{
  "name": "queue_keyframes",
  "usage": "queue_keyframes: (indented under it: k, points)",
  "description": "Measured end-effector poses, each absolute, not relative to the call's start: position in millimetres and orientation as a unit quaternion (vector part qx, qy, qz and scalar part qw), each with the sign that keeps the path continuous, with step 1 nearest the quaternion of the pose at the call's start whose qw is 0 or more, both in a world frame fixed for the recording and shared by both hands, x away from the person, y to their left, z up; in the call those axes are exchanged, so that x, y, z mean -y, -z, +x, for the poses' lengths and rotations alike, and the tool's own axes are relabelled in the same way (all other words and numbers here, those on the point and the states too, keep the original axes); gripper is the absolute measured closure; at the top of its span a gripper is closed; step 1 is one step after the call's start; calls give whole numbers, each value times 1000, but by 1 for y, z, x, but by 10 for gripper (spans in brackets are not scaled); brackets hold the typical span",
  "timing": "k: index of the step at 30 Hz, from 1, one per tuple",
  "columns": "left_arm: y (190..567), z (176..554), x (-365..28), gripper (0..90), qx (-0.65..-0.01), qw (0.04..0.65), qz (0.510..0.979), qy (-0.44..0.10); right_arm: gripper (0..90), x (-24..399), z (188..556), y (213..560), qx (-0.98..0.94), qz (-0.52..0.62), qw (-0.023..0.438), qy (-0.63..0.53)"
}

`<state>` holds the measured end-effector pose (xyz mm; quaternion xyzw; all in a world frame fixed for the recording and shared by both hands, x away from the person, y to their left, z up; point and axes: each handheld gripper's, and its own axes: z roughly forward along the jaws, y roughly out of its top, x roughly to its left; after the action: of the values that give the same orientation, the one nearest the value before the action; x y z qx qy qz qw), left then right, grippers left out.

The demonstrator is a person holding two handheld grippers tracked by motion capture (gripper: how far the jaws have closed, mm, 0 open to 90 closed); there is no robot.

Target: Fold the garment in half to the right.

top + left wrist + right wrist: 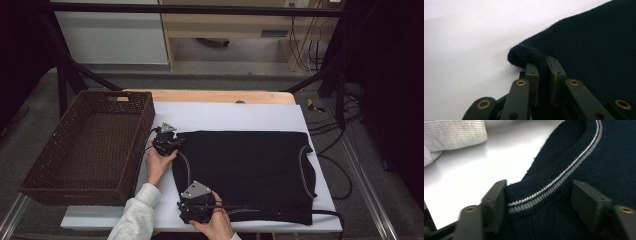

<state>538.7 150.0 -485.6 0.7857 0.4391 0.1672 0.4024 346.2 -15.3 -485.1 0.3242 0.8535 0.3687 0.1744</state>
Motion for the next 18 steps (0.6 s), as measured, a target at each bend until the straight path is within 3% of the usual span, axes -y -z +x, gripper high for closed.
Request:
queue_keyframes:
  k: [9, 18]
  points:
    - [485, 539, -151, 814, -443, 405, 783, -162, 687, 20, 347, 479, -856, 342, 182, -341]
    - [485, 541, -153, 829, -452, 412, 776, -150, 769, 22, 351, 475, -858, 351, 173, -333]
